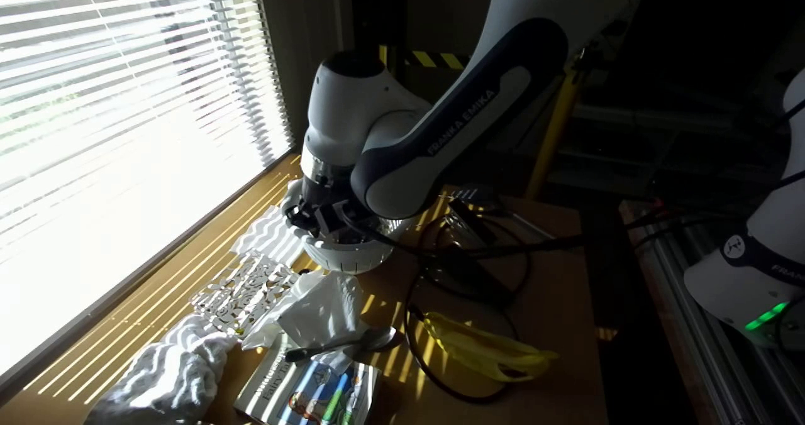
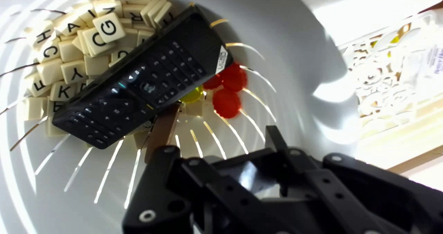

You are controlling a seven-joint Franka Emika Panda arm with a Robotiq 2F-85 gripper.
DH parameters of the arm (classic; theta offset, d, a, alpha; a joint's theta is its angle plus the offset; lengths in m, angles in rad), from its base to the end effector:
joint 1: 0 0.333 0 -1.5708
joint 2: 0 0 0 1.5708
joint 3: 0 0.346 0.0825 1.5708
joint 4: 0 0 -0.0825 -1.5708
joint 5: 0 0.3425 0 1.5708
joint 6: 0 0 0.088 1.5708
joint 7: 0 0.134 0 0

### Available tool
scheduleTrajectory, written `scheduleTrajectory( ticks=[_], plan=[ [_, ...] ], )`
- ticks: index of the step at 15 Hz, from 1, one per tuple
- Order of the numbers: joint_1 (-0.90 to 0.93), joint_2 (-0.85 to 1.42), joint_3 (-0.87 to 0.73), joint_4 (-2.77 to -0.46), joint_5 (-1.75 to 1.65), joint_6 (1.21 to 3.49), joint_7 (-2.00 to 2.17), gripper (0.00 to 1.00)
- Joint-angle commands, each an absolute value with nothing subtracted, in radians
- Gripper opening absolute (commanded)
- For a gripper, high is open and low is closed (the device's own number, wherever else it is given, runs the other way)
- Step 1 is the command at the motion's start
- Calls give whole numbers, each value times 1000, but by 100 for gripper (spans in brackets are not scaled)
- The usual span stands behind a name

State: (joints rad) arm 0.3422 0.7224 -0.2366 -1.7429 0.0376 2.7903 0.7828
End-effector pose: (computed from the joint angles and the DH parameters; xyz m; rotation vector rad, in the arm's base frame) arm 0.6905 0.0967 0.2348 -2.9070 0.9408 -0.5639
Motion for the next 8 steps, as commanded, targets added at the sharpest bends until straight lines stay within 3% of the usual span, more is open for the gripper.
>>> scheduleTrajectory(
  ticks=[1, 6, 7, 8],
  plan=[
    [322, 629, -203, -1863, 22, 2827, 736, 0],
    [221, 570, -109, -1968, 72, 2891, 604, 1],
    [217, 566, -111, -1980, 68, 2890, 591, 26],
    [215, 561, -113, -1993, 69, 2893, 582, 26]
  ],
)
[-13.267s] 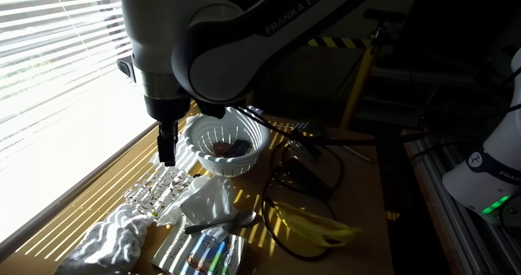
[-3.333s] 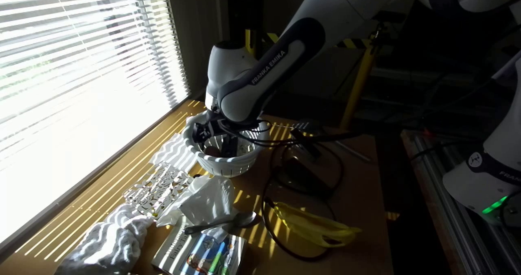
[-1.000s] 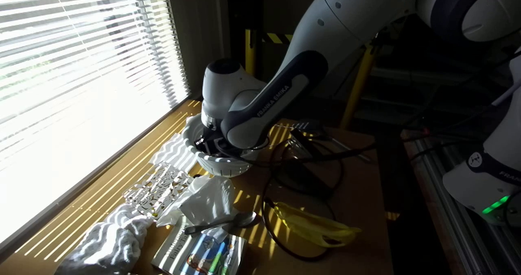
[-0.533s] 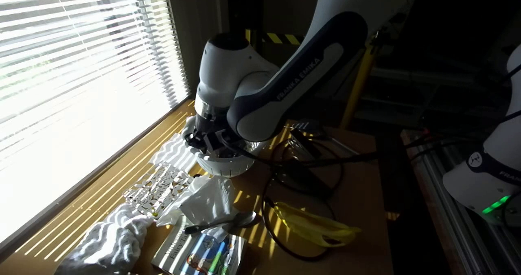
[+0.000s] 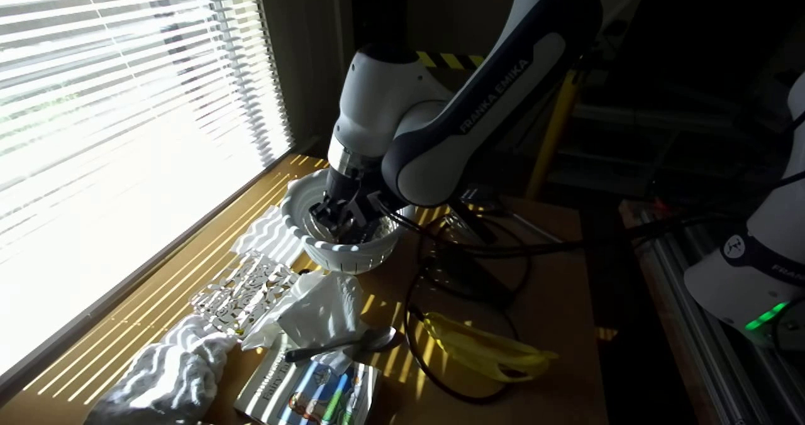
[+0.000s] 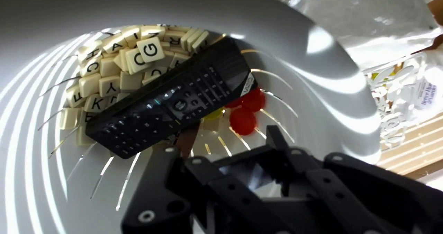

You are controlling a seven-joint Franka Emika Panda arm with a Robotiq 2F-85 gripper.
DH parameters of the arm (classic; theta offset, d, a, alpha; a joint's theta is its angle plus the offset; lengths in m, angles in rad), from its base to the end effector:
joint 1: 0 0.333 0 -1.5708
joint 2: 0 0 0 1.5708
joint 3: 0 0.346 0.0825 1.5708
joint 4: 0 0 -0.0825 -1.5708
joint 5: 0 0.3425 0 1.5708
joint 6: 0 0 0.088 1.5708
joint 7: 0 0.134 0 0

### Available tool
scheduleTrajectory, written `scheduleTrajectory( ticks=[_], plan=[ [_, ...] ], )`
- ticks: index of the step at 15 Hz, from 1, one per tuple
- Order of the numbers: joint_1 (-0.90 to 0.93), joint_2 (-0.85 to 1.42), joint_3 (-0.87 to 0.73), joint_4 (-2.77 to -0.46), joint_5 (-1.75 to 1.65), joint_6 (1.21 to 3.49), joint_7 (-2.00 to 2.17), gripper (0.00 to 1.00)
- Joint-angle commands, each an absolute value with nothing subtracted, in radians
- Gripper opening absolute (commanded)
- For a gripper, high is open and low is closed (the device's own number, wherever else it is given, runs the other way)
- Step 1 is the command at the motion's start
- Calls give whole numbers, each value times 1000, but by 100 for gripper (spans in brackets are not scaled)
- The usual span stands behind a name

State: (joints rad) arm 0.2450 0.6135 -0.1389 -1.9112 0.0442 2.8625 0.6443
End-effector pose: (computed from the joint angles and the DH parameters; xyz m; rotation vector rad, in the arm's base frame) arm 0.6555 0.0771 0.2429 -2.9134 0.8058 -0.5202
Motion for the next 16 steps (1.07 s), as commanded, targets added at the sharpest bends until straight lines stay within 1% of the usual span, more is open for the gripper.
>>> scheduleTrajectory(
  ticks=[1, 2, 5, 8, 11, 13, 14, 15, 16],
  plan=[
    [202, 559, -104, -2001, 74, 2898, 562, 30],
    [200, 555, -107, -2010, 78, 2899, 560, 36],
    [238, 565, -169, -2013, 63, 2904, 610, 58],
    [230, 606, -204, -1973, 71, 2876, 639, 78],
    [174, 636, -175, -1942, 95, 2871, 605, 98],
    [143, 653, -155, -1911, 115, 2847, 592, 100],
    [181, 626, -191, -1960, 91, 2875, 606, 96],
    [171, 634, -185, -1950, 97, 2871, 602, 100],
    [166, 640, -182, -1941, 99, 2869, 601, 100]
  ],
)
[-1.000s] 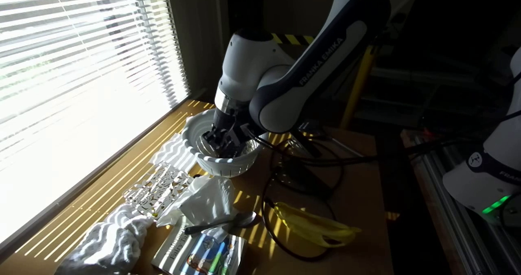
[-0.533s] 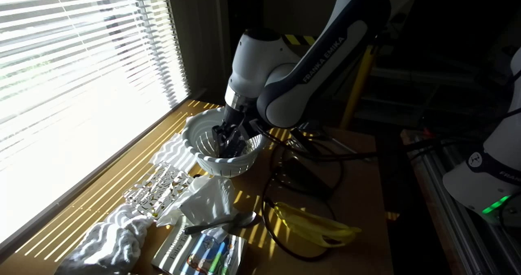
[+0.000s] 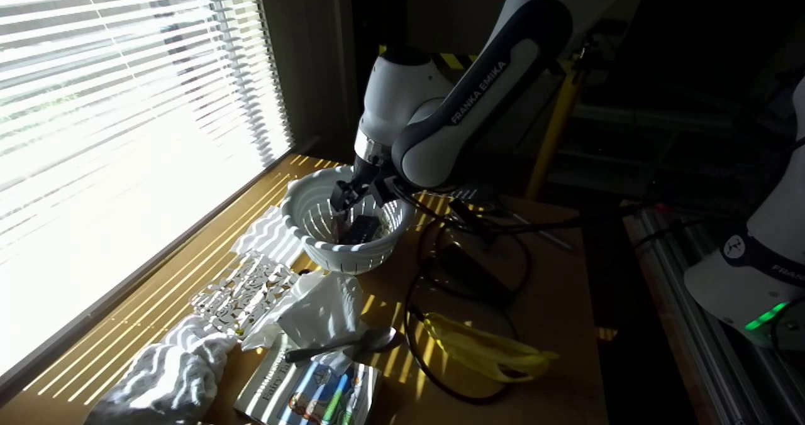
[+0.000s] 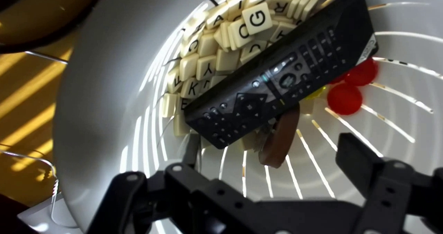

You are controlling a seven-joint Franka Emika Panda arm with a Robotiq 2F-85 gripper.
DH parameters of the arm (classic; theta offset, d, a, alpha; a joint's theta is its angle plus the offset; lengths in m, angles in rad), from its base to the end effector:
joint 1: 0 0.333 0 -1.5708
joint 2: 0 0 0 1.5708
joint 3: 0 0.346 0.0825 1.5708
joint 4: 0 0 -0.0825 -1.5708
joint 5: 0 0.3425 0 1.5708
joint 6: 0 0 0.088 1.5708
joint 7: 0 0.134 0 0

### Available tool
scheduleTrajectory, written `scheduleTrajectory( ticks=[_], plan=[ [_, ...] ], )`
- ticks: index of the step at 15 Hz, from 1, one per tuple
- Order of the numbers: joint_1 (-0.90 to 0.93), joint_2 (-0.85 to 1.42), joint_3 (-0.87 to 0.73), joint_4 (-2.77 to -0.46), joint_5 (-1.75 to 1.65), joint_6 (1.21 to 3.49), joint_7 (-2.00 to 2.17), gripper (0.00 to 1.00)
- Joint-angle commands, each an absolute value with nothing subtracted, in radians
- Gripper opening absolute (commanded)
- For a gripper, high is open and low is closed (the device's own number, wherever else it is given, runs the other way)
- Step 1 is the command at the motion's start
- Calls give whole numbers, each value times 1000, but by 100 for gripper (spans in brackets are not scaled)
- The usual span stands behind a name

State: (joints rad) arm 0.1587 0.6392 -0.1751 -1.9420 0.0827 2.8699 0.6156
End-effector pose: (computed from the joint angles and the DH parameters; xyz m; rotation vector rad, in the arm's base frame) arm 0.6480 -0.0047 0.2175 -2.9126 0.9956 -0.4750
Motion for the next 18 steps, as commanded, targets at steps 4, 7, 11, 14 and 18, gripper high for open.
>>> scheduleTrajectory(
  ticks=[4, 7, 11, 14, 18],
  plan=[
    [105, 648, -143, -1921, 118, 2892, 539, 100],
    [1, 662, -57, -1870, 176, 2839, 424, 100],
    [-101, 683, 35, -1755, 247, 2714, 294, 100],
    [-134, 719, 72, -1616, 301, 2512, 265, 100],
    [-168, 769, 50, -1493, 346, 2263, 260, 100]
  ],
)
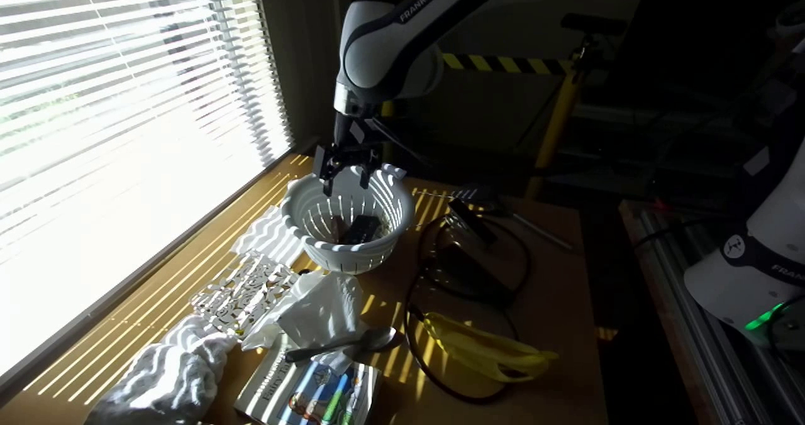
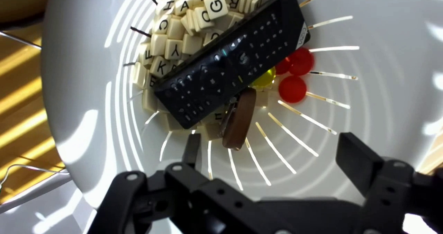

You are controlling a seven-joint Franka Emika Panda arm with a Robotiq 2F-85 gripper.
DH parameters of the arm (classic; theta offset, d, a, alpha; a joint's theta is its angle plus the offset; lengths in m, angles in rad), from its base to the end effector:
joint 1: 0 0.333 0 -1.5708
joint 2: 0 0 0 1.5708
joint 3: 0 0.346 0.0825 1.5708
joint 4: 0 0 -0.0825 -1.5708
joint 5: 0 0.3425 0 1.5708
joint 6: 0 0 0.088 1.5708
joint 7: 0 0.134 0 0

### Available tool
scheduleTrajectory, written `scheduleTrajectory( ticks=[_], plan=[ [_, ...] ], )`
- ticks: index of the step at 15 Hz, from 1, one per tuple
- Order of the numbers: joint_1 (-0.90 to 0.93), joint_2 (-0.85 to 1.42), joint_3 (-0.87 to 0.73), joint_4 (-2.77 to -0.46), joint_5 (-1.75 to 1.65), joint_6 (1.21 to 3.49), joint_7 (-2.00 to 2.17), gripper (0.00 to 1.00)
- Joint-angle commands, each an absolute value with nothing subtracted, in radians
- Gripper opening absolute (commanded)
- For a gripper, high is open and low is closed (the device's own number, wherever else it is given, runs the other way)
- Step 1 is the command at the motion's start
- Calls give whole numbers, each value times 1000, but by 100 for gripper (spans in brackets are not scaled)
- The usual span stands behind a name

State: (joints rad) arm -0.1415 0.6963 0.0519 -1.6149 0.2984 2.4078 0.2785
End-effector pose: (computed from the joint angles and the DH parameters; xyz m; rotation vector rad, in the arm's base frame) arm 0.6924 -0.0607 0.2521 -2.7626 0.8467 -0.1032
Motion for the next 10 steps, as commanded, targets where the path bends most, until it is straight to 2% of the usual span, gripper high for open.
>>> scheduleTrajectory(
  ticks=[1, 2, 3, 5, 6, 9, 10],
  plan=[
    [-176, 785, 47, -1463, 356, 2209, 263, 89],
    [-180, 806, 42, -1430, 358, 2158, 265, 88],
    [-181, 825, 34, -1397, 357, 2114, 276, 82],
    [-178, 863, 18, -1341, 358, 2074, 306, 84],
    [-167, 878, 3, -1317, 349, 2074, 336, 90],
    [-140, 922, -37, -1251, 318, 2087, 416, 96],
    [-131, 933, -50, -1237, 310, 2083, 445, 93]
  ],
)
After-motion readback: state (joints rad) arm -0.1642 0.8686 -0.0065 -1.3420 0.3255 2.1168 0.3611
